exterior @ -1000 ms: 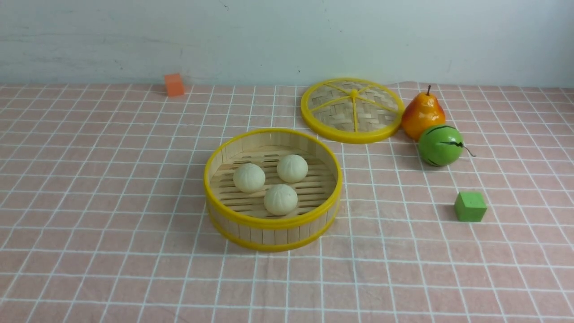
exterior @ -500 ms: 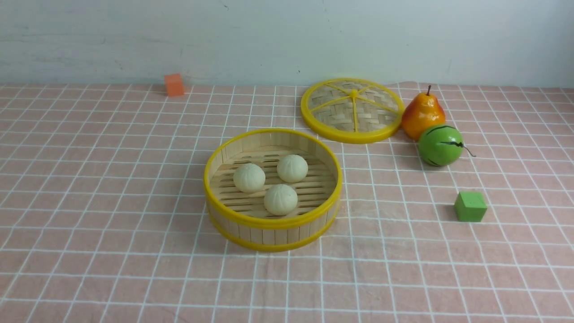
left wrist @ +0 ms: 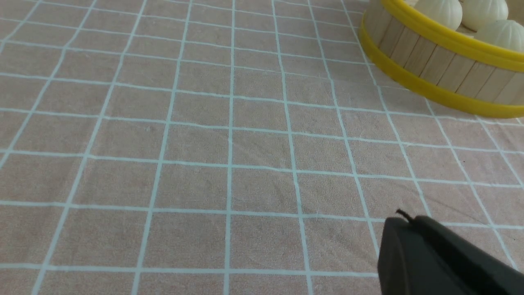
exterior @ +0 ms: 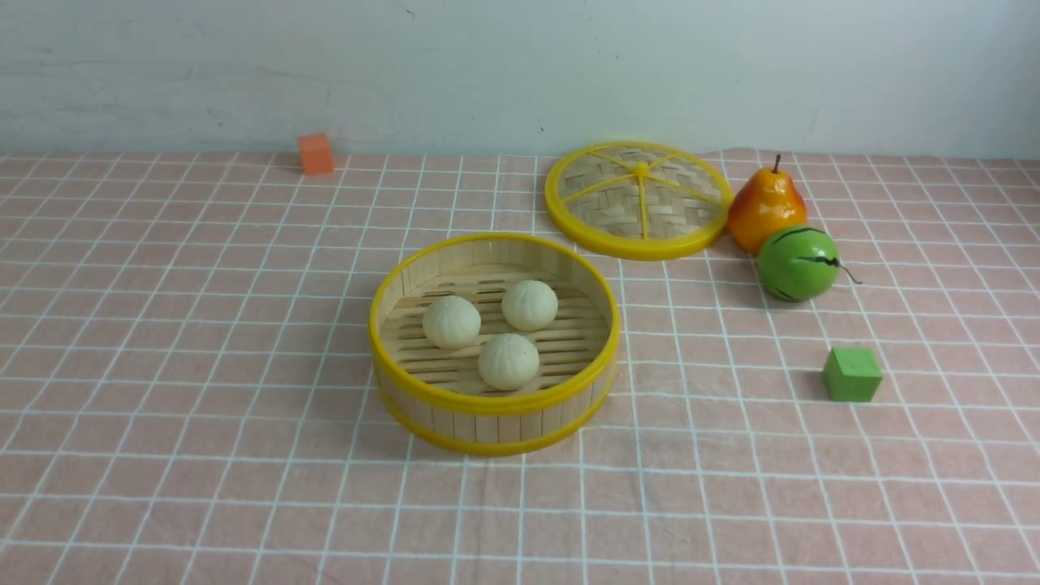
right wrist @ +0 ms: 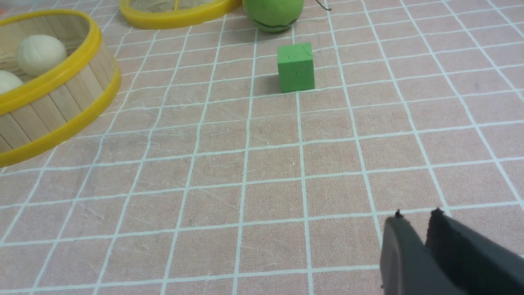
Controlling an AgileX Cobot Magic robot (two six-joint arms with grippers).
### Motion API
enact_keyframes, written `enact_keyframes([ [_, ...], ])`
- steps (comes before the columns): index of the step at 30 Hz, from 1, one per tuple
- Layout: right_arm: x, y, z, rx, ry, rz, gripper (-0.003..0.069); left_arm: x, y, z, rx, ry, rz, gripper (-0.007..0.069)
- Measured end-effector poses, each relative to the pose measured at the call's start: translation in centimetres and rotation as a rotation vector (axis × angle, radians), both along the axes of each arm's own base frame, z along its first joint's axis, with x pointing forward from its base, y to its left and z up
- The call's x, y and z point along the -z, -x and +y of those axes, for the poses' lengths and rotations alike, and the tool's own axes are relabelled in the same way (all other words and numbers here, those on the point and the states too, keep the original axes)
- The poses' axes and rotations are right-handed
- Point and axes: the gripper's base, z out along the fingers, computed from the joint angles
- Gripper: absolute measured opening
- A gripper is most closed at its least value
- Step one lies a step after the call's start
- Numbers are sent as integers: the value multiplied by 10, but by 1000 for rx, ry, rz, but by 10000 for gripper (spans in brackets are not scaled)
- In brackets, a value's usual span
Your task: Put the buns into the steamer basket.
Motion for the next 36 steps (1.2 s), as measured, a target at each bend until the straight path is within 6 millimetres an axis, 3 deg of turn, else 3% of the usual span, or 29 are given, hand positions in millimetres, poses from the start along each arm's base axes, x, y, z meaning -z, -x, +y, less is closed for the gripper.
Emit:
enact_keyframes([
  [36, 0, 0, 0, 0, 0, 0, 131, 0, 0, 0, 0, 1, 0, 4],
])
